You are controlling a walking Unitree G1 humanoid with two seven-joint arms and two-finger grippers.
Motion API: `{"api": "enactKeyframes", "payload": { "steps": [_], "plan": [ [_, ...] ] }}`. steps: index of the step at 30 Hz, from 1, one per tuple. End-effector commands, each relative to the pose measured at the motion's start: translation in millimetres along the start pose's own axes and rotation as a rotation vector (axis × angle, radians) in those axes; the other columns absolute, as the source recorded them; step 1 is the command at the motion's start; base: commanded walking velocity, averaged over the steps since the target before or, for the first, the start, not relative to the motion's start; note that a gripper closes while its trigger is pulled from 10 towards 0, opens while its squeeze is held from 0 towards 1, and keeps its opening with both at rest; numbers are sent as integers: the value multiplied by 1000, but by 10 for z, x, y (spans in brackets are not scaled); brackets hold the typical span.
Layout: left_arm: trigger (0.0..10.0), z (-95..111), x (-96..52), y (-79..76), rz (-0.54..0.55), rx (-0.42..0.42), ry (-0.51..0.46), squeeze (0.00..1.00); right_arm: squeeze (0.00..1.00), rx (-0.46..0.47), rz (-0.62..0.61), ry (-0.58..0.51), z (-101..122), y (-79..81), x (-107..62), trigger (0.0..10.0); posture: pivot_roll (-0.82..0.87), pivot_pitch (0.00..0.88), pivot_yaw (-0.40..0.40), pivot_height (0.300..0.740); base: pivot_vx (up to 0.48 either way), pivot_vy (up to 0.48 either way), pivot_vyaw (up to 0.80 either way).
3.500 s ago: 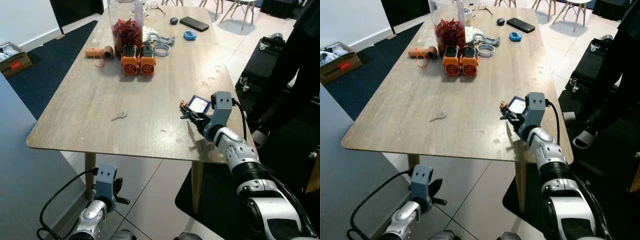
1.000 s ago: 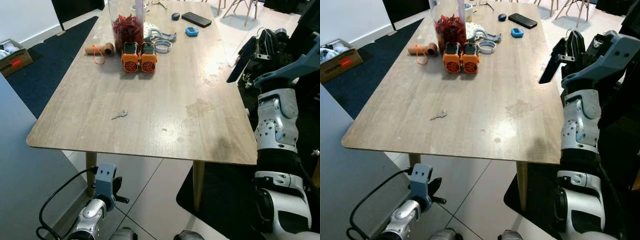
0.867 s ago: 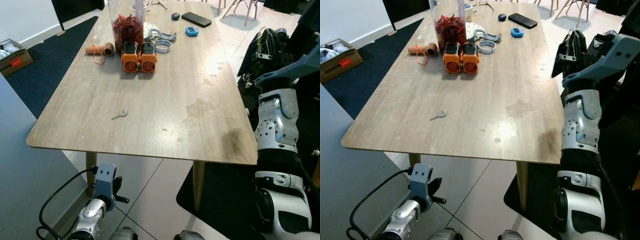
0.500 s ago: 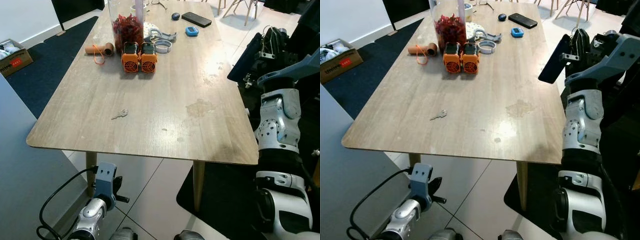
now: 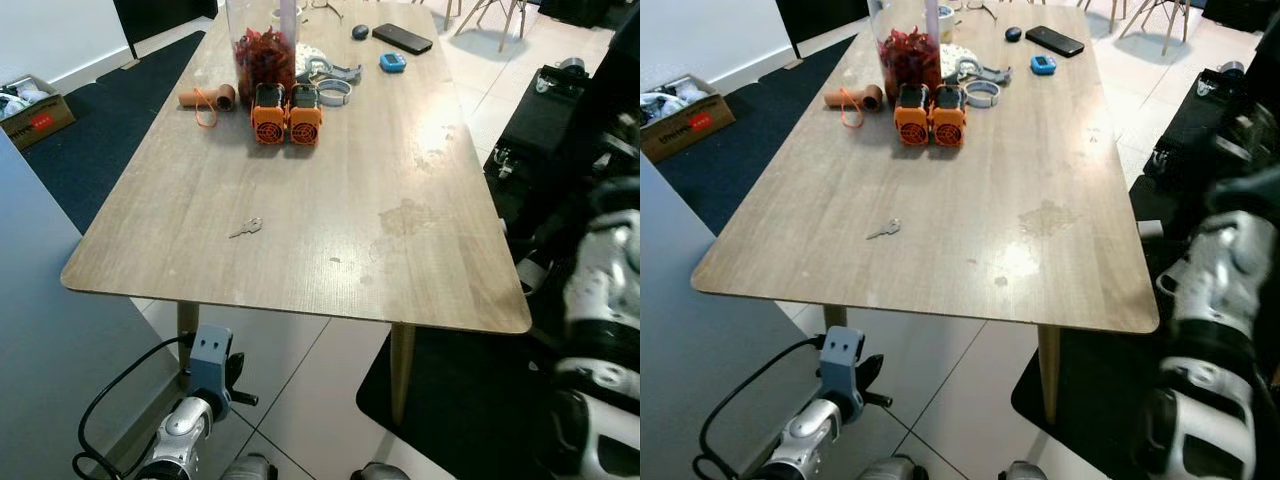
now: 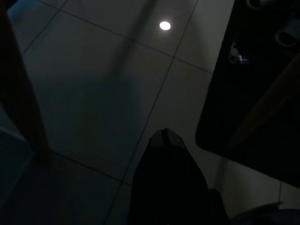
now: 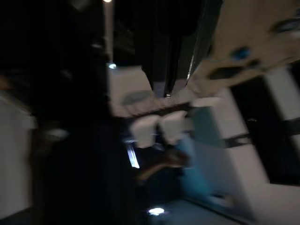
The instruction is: Hang keys on a hook
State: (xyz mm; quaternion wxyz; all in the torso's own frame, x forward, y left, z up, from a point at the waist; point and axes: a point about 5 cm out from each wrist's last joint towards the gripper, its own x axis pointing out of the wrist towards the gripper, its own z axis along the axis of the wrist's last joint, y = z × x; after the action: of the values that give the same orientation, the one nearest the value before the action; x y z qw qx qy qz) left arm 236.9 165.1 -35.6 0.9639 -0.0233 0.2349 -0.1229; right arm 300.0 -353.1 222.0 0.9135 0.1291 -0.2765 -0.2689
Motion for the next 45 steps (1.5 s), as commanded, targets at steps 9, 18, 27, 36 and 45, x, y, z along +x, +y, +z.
{"api": "enactKeyframes", "payload": {
  "steps": [9, 18, 27, 36, 45],
  "plan": [
    [10000, -92, -85, 100, 37, -9, 25, 0, 0, -146, -386, 212, -346, -1273, -766, 0, 72, 91, -35, 740, 0, 0, 0],
    [10000, -138, -89, 75, 39, -4, 51, 0, 0, -168, -351, 750, -1190, -1282, -1788, 0, 68, 82, -33, 740, 0, 0, 0],
    [10000, -249, -158, 117, 60, 24, 100, 0, 0, -251, 125, 1336, -1831, -568, -2886, 0, 63, 65, -33, 740, 0, 0, 0],
    [10000, -277, -176, 115, 65, 28, 108, 0, 0, -331, 192, 1429, -1865, -510, -3144, 3608, 66, 66, -35, 740, 0, 0, 0],
    [10000, -288, -168, 95, 60, 24, 118, 0, 0, -328, 208, 1461, -1875, -490, -3199, 10000, 65, 64, -34, 740, 0, 0, 0]
  ]
}}
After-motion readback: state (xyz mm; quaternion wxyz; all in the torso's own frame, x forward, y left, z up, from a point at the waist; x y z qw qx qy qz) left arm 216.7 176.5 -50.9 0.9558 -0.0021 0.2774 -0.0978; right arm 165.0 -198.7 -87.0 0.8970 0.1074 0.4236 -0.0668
